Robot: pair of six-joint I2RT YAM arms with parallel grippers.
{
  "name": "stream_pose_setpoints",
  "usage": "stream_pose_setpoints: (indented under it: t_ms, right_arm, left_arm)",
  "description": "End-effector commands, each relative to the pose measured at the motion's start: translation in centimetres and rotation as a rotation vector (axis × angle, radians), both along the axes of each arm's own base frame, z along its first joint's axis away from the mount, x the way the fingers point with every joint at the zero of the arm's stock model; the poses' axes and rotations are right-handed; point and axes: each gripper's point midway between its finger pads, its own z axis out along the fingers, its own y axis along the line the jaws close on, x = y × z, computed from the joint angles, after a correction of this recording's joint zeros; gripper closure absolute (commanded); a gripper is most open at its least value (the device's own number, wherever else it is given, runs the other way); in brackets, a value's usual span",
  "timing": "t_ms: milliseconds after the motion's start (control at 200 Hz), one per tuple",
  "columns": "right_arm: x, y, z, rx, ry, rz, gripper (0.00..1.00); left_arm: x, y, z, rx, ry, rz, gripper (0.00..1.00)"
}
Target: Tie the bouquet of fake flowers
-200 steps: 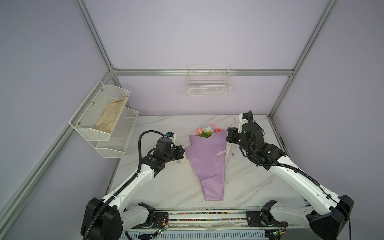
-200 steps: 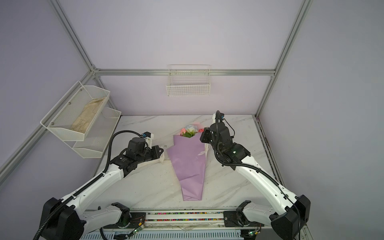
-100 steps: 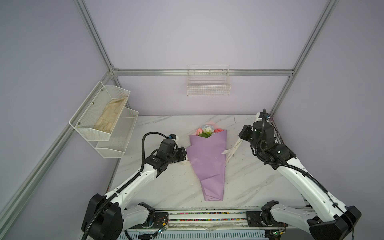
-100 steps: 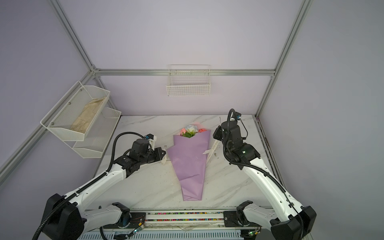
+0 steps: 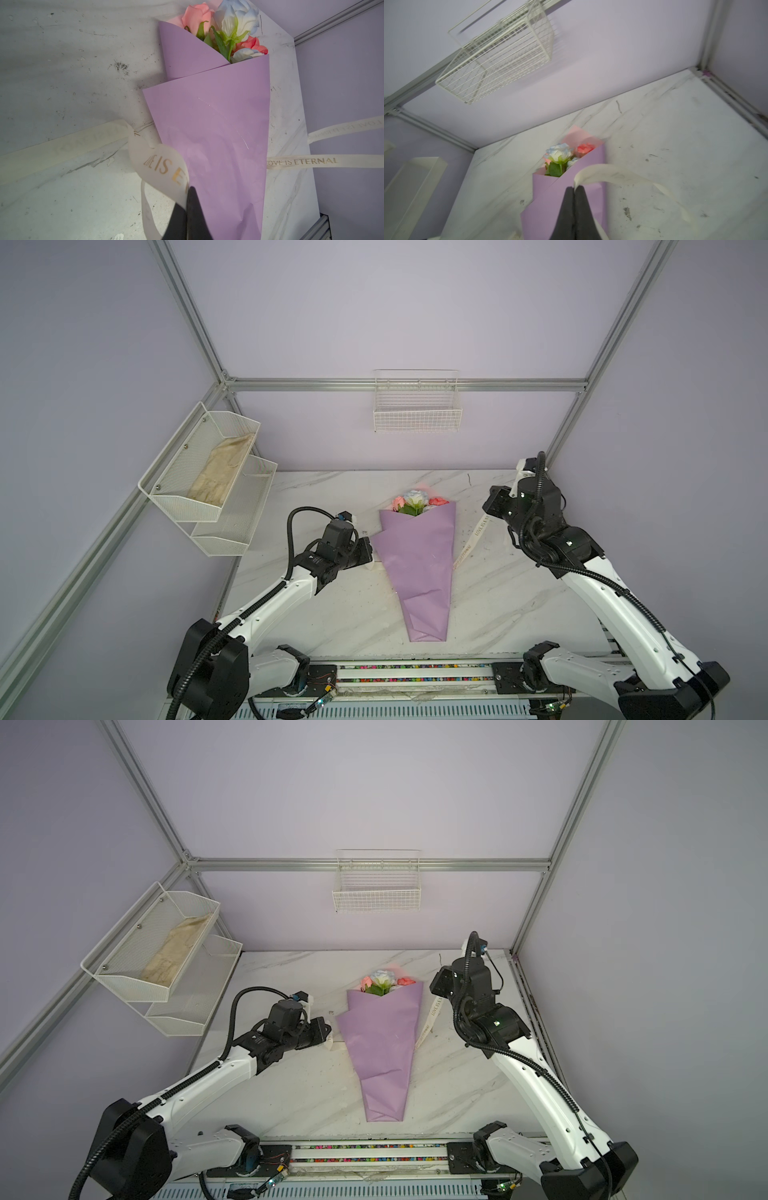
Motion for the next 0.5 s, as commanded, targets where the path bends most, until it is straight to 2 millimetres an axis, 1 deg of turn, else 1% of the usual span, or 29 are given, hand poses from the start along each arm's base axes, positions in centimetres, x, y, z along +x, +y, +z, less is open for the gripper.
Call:
stream_pose_setpoints:
  t_ms: [0, 5, 10, 15, 25, 35, 45, 95, 100, 115, 120, 155, 205, 295, 375, 435, 495]
  right_arm:
    - [0.0, 9.3, -2.4, 0.073, 0.082, 0.383, 1.0]
    - [0.0, 9.3, -2.4, 0.073, 0.082, 0.383, 1.0]
    - [-0.1, 9.9, -2.6, 0.066, 0.086, 0.397, 1.0]
    - [-0.1, 9.9, -2.6, 0.066, 0.086, 0.397, 1.0]
    - [-0.1, 10.7, -2.9, 0.055, 0.091, 0.415, 1.0]
    - [-0.3, 11.2, -2.8, 0.048, 0.084, 0.429, 1.0]
    - [-0.3, 12.2, -3.7, 0.033, 0.1, 0.447, 1.0]
    - [-0.8, 15.7, -5.4, -0.021, 0.116, 0.528, 1.0]
    - [-1.0, 16.4, -5.7, -0.03, 0.122, 0.544, 1.0]
    - [-1.1, 17.0, -6.2, -0.042, 0.134, 0.556, 1.0]
    - [-1.2, 17.6, -6.5, -0.053, 0.139, 0.571, 1.0]
    - [-1.7, 19.6, -7.9, -0.085, 0.175, 0.628, 1.0]
    - [-2.3, 21.8, -10.6, -0.116, 0.238, 0.693, 1.0]
    - [-3.5, 24.5, -15.0, -0.172, 0.345, 0.792, 0.99]
    - [-5.8, 27.0, -18.0, -0.185, 0.409, 0.925, 0.96]
    - [-6.6, 27.6, -20.2, -0.229, 0.446, 0.971, 0.93]
    - [-6.9, 27.4, -21.9, -0.267, 0.487, 0.993, 0.92]
  left_arm:
    - [0.0, 0.0, 1.7, -0.03, -0.103, 0.005, 0.96]
    - [0.0, 0.0, 1.7, -0.029, -0.106, 0.005, 0.96]
    - [0.0, 0.0, 1.8, -0.03, -0.109, 0.006, 0.96]
    - [0.1, 0.1, 1.9, -0.03, -0.112, 0.006, 0.96]
    - [0.1, 0.1, 2.0, -0.031, -0.119, 0.006, 0.96]
    - [0.0, 0.1, 2.1, -0.032, -0.124, 0.005, 0.96]
    - [0.0, 0.1, 2.2, -0.032, -0.131, 0.003, 0.96]
    - [0.0, 0.2, 2.6, -0.032, -0.156, 0.005, 0.95]
    - [0.0, 0.2, 2.6, -0.033, -0.158, 0.005, 0.95]
    - [0.0, 0.3, 2.7, -0.033, -0.163, 0.006, 0.95]
    - [0.0, 0.3, 2.7, -0.033, -0.163, 0.007, 0.95]
    - [0.0, 0.3, 2.8, -0.036, -0.172, 0.005, 0.95]
    - [-0.2, 0.2, 2.7, -0.04, -0.174, -0.004, 0.94]
    - [-0.4, 0.2, 2.3, -0.039, -0.168, -0.006, 0.94]
    - [-0.5, 0.2, 2.3, -0.042, -0.178, -0.007, 0.93]
    - [-0.5, 0.3, 2.7, -0.049, -0.201, -0.004, 0.93]
    - [-0.6, 0.4, 3.2, -0.053, -0.227, -0.004, 0.93]
